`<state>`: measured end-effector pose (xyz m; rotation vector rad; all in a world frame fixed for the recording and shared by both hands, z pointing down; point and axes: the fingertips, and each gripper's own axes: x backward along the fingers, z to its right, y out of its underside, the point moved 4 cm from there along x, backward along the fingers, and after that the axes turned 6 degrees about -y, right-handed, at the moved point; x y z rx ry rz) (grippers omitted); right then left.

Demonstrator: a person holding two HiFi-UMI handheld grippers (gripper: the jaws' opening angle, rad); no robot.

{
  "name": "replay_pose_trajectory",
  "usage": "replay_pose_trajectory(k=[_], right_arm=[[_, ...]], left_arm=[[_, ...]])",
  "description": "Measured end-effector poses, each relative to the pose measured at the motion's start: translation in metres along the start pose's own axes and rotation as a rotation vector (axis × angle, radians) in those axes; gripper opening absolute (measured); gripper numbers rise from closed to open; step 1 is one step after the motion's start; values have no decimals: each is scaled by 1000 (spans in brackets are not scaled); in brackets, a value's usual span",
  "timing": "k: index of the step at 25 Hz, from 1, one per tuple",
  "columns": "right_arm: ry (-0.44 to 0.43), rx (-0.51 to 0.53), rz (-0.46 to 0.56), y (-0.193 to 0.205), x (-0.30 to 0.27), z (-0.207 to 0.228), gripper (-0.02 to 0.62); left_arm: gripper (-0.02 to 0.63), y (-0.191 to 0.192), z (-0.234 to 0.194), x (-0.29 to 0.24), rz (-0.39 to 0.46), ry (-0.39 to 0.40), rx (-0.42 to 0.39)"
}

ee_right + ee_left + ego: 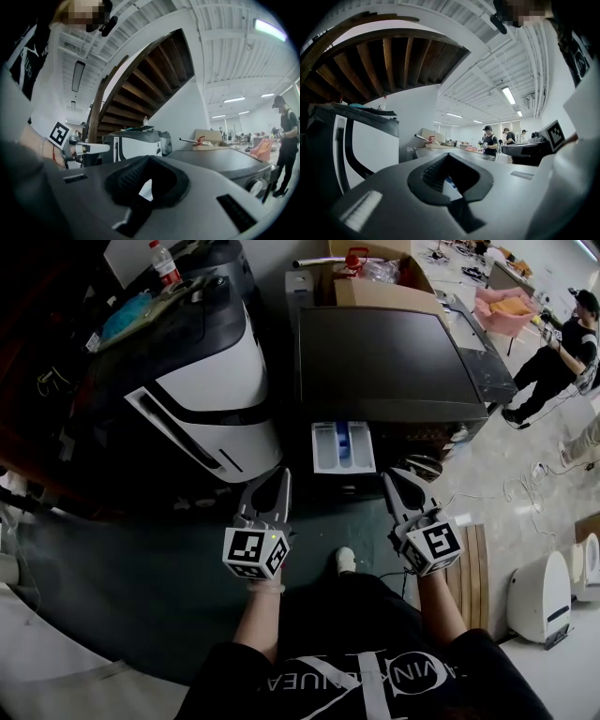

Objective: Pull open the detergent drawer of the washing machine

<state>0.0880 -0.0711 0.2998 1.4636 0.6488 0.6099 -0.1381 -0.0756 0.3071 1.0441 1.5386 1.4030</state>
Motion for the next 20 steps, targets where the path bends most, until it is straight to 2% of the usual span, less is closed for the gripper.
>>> replay_pose_trajectory(k=[20], right_arm=[[3, 0, -42, 13, 0, 2, 12]], left_arm=[[9, 15, 2, -4, -51, -1, -8]])
